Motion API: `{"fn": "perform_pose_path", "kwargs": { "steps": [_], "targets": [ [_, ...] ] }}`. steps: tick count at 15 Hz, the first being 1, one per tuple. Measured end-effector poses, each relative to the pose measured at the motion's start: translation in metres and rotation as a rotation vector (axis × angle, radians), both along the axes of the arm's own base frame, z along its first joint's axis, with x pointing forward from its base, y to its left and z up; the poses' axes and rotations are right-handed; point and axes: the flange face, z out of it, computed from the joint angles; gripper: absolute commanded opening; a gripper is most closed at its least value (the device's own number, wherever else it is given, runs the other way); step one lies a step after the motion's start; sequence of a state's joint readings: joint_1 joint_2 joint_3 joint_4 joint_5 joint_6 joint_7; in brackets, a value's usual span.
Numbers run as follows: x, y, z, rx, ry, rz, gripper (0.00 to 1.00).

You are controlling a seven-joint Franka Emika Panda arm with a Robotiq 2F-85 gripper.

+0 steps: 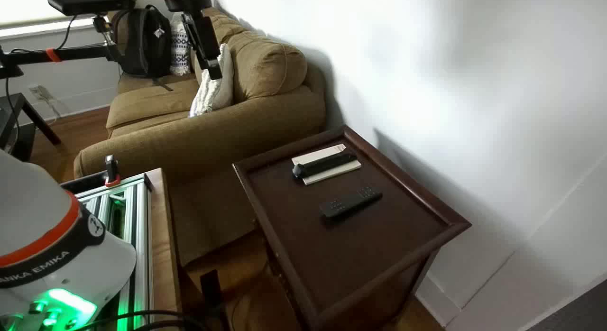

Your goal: Flip the grey remote control over

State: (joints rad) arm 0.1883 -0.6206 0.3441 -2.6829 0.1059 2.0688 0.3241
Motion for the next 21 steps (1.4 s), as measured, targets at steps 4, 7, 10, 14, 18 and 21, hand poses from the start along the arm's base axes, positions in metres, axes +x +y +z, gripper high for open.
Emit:
{"fn": "perform_pose_path", "kwargs": {
  "steps": [4,7,10,14,18,21],
  "targets": [
    [0.000,0.000,0.000,0.000,0.000,0.000,1.00],
    [0.001,-0.001,0.000,0.000,0.000,-0.005,1.00],
    [0.017,-0.033,-0.003,0.027,0.009,-0.121,1.00],
    [0.046,-0.105,-0.019,0.107,-0.010,-0.294,1.00],
    [0.070,-0.152,-0.056,0.177,-0.036,-0.337,1.00],
    [0.084,-0.174,-0.092,0.217,-0.022,-0.341,1.00]
  ]
}}
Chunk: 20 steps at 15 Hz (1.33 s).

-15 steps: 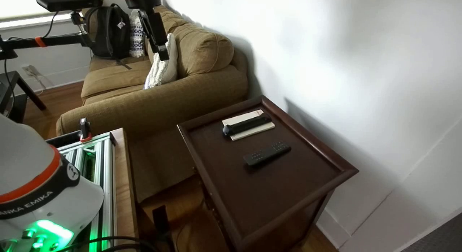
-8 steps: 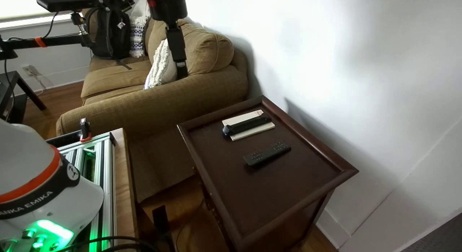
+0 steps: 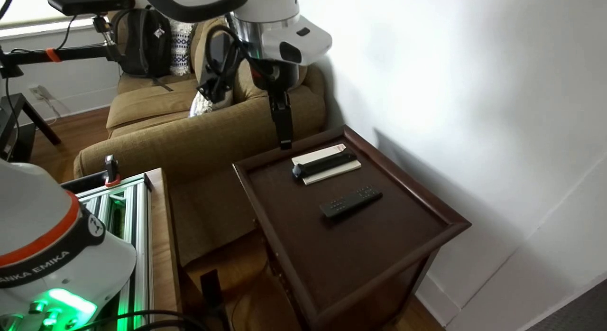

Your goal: Flip the grey remote control over

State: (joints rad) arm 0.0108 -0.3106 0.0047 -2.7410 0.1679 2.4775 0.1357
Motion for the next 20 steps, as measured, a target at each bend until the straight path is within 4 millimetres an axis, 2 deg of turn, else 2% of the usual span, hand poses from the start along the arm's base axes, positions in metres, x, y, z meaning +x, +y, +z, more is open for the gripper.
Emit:
{"fn": "perform_pose_path", "kwargs": {
  "steps": [2,8,11,16,20],
  "targets": [
    [0.006,-0.005,-0.011,0.006,0.016,0.000,1.00],
    [0.010,-0.005,-0.011,0.008,0.016,-0.002,1.00],
    [0.019,-0.023,-0.018,0.040,0.025,0.057,1.00],
    [0.051,-0.063,-0.054,0.041,0.069,0.168,1.00],
    [0.083,-0.071,-0.091,0.036,0.115,0.241,1.00]
  ]
}}
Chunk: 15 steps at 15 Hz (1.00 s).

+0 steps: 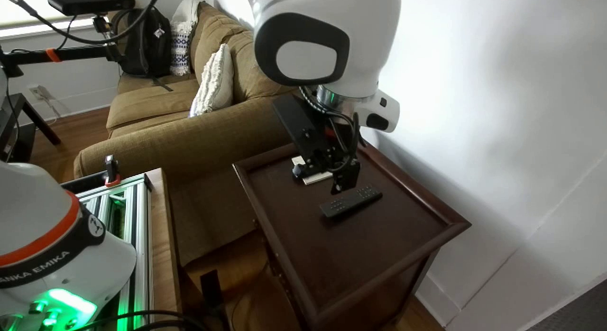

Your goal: Flip the grey remote control over

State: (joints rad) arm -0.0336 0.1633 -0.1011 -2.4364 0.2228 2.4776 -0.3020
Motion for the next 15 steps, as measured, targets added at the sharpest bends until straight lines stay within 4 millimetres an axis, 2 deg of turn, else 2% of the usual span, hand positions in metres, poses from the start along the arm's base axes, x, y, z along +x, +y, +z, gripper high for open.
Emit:
{"fn": "perform_pose_path", "kwargs": {
  "steps": [4,7,10,13,15],
  "targets": [
    [0.030,0.004,-0.041,0.000,0.042,0.056,1.00],
    [0.048,0.003,-0.063,-0.023,0.049,0.078,1.00],
    [0.056,0.000,-0.070,-0.031,0.051,0.080,1.00],
    [0.057,0.000,-0.071,-0.028,0.050,0.081,1.00],
    [0.055,0.000,-0.079,-0.012,0.058,0.084,1.00]
  ]
}}
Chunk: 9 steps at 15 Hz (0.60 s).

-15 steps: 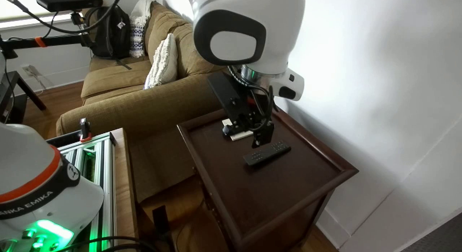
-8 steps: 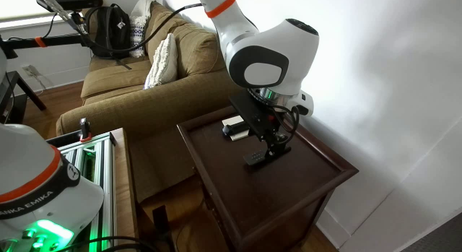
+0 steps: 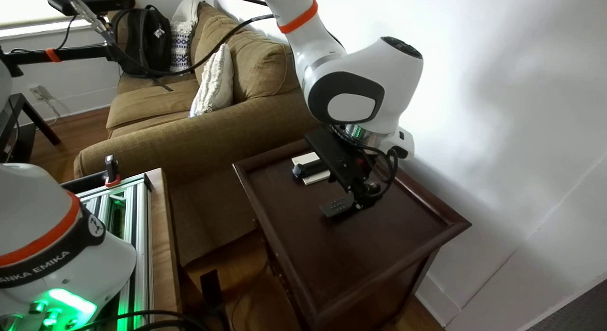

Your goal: Flip the grey remote control over

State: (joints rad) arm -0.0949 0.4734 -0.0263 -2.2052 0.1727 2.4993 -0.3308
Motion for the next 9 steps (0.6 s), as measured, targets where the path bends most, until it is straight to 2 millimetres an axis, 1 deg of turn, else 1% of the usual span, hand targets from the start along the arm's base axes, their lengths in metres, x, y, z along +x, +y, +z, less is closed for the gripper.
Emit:
{"fn": "perform_pose_path", "kwargs": {
  "steps": [5,9],
  "targets": [
    [0.002,-0.001,-0.031,0.069,-0.061,0.057,1.00],
    [0.005,-0.007,-0.045,0.100,-0.120,0.084,1.00]
  ]
}}
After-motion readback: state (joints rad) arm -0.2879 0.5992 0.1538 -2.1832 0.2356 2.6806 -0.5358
